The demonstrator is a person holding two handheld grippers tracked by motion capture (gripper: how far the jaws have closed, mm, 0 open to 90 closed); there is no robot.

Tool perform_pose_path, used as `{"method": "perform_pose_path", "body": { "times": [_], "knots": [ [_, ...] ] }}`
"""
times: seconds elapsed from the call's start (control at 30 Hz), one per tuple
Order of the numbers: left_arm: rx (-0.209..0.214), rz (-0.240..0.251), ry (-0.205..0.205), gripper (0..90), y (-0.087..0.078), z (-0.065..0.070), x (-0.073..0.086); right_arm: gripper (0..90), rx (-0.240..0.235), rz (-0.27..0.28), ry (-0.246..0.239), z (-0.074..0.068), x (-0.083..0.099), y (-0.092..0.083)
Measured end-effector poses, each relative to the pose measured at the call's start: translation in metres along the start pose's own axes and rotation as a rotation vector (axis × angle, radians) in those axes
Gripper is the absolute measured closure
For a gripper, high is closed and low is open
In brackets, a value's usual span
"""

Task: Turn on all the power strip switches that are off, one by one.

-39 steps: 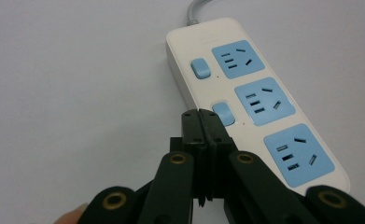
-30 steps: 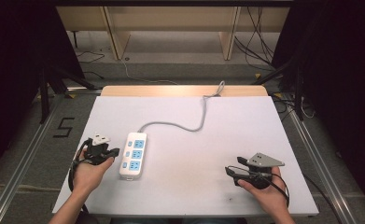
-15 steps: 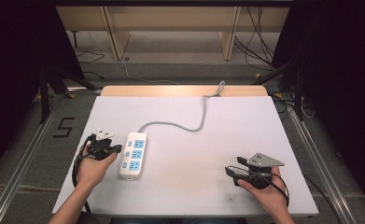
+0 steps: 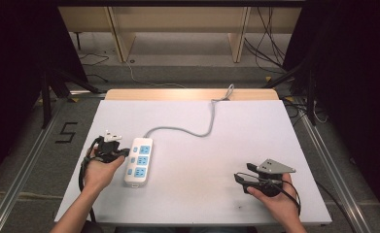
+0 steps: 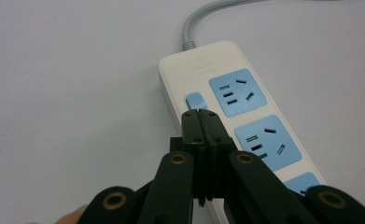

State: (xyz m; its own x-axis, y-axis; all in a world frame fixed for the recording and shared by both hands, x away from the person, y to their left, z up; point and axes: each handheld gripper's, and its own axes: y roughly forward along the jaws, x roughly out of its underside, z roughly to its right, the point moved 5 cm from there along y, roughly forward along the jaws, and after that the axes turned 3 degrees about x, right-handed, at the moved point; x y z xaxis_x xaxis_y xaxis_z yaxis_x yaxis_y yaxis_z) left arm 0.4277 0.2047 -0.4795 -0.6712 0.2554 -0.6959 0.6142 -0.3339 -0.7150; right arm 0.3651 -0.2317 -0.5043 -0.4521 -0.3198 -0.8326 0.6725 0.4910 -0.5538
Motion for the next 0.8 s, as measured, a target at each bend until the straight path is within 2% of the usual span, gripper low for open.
{"method": "perform_pose_path", "body": {
  "times": [0.8],
  "knots": [
    [0.005,-0.031,0.001,89.5,0.015,0.001,-0.011,35.4,0.0,-0.001,0.003,0.0,0.0,0.0]
  ]
}}
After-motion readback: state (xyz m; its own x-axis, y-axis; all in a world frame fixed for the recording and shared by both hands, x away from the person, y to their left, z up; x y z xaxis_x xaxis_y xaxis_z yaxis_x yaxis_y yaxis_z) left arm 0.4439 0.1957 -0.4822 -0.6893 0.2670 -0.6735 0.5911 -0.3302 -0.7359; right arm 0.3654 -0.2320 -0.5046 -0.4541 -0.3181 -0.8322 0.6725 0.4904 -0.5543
